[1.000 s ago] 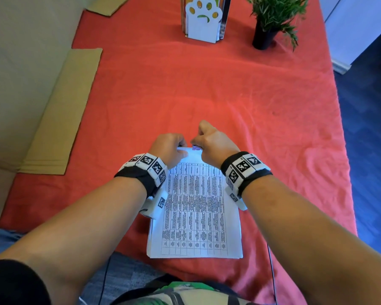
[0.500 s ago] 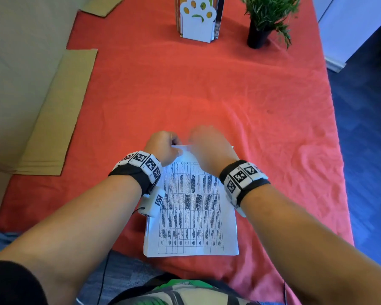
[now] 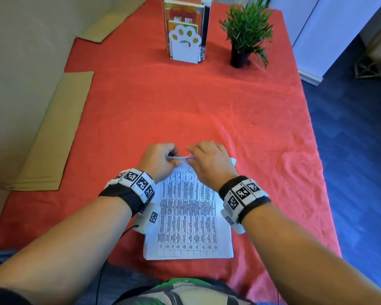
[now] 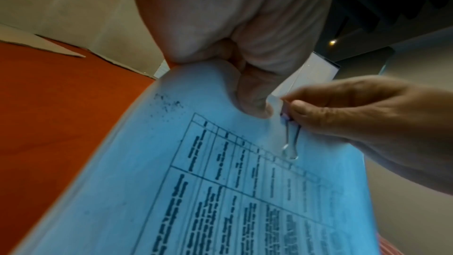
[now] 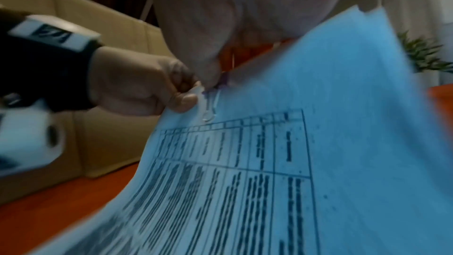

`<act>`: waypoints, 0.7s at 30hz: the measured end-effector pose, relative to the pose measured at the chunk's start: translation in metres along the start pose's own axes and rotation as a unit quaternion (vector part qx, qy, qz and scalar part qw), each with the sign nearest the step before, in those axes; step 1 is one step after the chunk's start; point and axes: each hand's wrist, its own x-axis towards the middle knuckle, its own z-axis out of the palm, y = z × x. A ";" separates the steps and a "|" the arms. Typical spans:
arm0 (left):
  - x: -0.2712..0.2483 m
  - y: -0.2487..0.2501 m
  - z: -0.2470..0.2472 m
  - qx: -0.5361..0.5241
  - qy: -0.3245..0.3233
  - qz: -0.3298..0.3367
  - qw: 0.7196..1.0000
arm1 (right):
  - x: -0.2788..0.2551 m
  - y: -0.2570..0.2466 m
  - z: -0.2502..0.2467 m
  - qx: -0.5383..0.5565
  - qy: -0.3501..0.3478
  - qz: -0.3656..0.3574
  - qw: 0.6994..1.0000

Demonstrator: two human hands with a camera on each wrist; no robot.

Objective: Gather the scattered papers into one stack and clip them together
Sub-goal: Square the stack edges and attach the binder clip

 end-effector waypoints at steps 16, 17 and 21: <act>0.003 -0.012 -0.035 -0.072 0.034 -0.016 0.997 | -0.028 0.020 -0.001 0.283 0.103 0.212 0.930; 0.006 -0.018 -0.040 -0.090 0.046 -0.028 0.995 | -0.034 0.024 0.002 0.375 0.070 0.245 0.891; 0.018 -0.038 -0.063 -0.157 0.081 -0.078 0.981 | -0.065 0.032 0.017 0.445 -0.071 0.304 0.840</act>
